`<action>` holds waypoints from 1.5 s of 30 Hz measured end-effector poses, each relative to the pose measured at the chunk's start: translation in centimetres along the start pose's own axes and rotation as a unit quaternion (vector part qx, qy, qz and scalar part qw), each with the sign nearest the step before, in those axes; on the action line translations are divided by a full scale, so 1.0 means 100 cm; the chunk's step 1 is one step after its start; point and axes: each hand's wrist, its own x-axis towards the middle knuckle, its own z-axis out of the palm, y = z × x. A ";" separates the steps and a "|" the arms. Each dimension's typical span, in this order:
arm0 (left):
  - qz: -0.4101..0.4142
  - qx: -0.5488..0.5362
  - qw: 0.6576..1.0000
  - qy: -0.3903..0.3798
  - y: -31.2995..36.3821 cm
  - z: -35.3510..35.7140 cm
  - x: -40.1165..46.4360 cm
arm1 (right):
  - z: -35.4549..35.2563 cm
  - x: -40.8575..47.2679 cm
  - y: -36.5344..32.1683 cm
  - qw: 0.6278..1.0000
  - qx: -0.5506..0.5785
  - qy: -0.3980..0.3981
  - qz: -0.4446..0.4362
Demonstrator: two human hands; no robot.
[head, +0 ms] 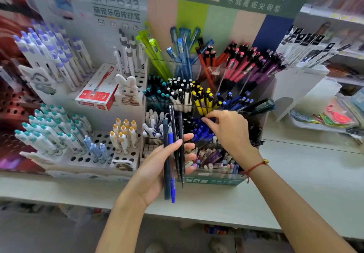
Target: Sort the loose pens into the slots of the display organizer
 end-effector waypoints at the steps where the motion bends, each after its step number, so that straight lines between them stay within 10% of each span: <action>1: 0.001 0.004 1.000 -0.005 0.000 0.000 0.000 | 0.001 0.002 0.003 0.999 -0.016 -0.028 0.004; 7: -0.003 0.061 0.998 -0.026 0.005 -0.001 -0.001 | -0.015 -0.014 -0.011 0.985 0.157 0.023 0.063; 13: -0.043 0.124 0.990 -0.058 0.000 0.000 0.000 | -0.034 -0.018 -0.050 0.782 0.534 -0.284 0.148; 22: 0.058 0.029 0.991 0.117 0.007 -0.027 0.008 | -0.045 -0.007 -0.036 0.865 0.466 0.135 0.125; 29: 0.054 -0.061 0.992 0.095 0.010 -0.031 0.012 | 0.010 -0.006 -0.037 0.983 0.173 -0.002 -0.061; 45: 0.076 -0.177 0.979 0.067 0.008 -0.034 0.009 | 0.044 -0.033 -0.051 0.991 -0.010 -0.009 -0.131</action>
